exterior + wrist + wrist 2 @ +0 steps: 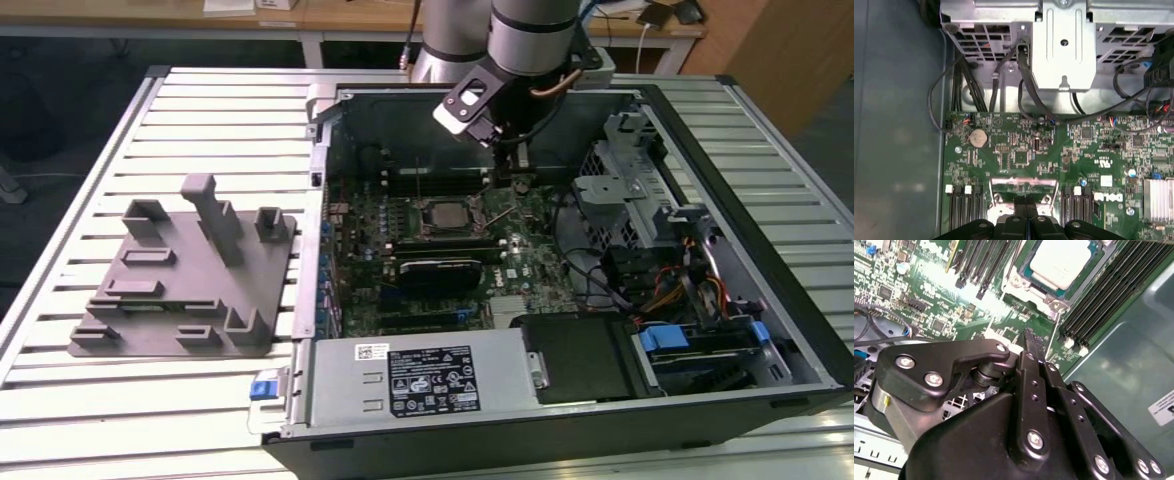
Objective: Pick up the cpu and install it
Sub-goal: 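Close the cpu cover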
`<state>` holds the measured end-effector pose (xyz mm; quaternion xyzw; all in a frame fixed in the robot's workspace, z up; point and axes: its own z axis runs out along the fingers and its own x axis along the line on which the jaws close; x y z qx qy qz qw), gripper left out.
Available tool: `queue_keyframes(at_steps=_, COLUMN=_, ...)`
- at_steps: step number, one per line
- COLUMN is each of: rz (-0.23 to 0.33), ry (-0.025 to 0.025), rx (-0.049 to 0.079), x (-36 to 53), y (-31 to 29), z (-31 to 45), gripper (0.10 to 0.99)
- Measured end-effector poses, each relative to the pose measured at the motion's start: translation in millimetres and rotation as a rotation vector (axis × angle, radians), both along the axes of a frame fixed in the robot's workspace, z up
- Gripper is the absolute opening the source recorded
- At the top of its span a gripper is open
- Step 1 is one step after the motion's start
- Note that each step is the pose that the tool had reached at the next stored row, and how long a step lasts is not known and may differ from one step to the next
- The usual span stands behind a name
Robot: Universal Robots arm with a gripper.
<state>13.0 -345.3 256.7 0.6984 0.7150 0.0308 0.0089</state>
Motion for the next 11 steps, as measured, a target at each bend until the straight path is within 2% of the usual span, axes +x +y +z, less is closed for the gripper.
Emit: queue_keyframes(at_steps=11, rz=0.0, ry=0.0, rx=0.0, x=20.9, y=0.0, z=-0.1, gripper=0.106)
